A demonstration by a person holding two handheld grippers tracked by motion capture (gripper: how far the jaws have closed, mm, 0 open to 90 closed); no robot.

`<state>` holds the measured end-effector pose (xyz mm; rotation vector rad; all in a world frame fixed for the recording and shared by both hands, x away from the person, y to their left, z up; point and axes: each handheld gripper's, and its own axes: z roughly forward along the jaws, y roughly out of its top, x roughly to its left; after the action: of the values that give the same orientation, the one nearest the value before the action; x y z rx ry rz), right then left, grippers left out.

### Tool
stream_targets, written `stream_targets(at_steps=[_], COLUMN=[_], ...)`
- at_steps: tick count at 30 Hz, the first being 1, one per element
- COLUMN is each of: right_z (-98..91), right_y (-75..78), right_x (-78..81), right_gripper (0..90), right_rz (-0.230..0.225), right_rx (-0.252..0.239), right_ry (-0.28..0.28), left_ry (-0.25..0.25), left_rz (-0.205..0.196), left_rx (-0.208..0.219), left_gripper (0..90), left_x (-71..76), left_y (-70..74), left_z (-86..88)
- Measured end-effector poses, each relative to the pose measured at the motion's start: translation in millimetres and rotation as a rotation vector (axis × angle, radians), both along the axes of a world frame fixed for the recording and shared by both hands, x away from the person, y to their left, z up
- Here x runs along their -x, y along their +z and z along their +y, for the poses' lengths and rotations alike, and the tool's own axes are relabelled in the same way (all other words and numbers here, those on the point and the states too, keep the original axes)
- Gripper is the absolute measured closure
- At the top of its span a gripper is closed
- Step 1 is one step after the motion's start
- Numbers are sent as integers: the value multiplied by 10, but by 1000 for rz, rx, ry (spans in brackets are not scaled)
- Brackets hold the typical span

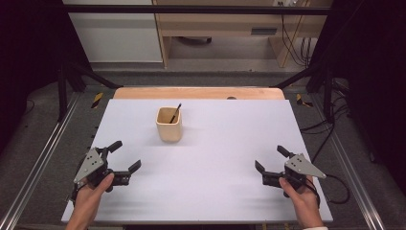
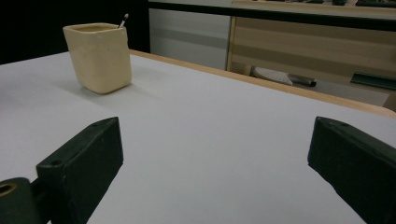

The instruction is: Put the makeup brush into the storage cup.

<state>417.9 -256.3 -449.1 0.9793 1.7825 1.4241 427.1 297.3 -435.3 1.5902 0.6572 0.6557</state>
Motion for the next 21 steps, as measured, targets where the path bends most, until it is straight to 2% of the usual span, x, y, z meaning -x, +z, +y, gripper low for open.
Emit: stream_targets(at_steps=[8,15,21], right_z=[-69,-113,-127], right_y=[-26,-69,-90], right_x=[17,31,56], right_gripper=[36,31,30], right_rz=[-11,-23,-47], right_rx=[-10,0,-3], right_ry=[-8,1,12], left_ry=[20,31,9], left_rz=[-13,-19,-9], left_rx=[26,28,-7], left_gripper=[13,13,14], left_x=[18,36,51], left_y=[-1,-25,-95], left_z=[105,168,149])
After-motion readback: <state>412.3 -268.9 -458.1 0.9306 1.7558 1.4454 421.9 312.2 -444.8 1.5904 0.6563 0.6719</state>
